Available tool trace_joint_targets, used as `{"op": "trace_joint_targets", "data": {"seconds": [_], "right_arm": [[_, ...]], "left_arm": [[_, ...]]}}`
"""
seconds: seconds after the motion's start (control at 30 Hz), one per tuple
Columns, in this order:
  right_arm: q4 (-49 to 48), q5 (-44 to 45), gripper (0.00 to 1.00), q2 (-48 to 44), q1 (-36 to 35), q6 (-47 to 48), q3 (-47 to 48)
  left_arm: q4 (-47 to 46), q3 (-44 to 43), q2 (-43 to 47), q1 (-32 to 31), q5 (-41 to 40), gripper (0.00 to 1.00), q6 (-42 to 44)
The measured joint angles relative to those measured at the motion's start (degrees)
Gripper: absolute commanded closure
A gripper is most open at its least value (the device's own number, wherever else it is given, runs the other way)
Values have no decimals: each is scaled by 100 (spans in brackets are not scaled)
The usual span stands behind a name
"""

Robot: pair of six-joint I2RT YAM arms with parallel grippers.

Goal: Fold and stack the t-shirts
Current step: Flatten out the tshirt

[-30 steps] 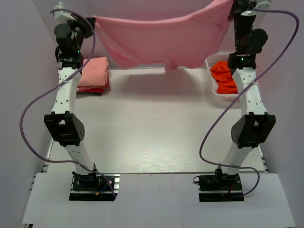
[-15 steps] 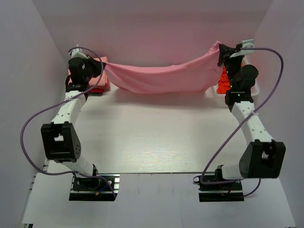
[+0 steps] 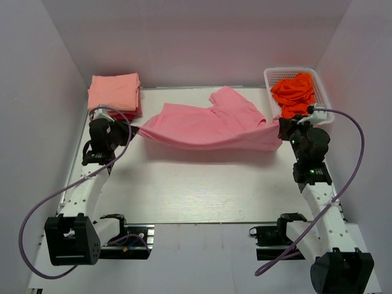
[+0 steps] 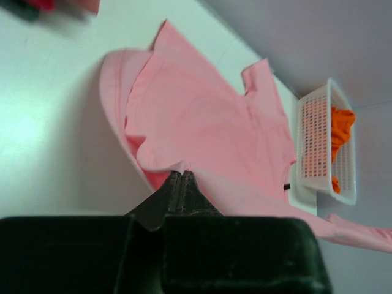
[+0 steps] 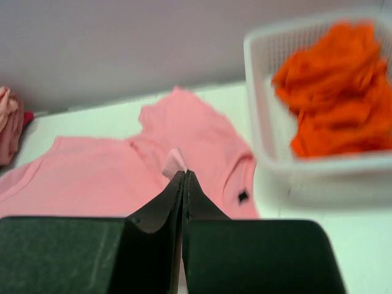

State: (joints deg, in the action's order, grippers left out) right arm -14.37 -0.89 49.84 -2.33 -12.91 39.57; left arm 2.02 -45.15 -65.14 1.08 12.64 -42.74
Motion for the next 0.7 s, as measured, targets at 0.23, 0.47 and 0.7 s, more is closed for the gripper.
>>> {"op": "trace_joint_targets", "data": {"seconds": [0.23, 0.47, 0.7], "right_arm": [[2175, 258, 99, -767, 2, -1694, -649], [4743, 933, 60, -765, 9, -3237, -669], [6428, 1156, 18, -74, 9, -3814, -361]], "left_arm": [[1038, 1080, 1325, -13, -205, 94, -514], [2833, 1552, 1941, -13, -675, 19, -1259], [4708, 859, 1596, -13, -1325, 0, -1567]]}}
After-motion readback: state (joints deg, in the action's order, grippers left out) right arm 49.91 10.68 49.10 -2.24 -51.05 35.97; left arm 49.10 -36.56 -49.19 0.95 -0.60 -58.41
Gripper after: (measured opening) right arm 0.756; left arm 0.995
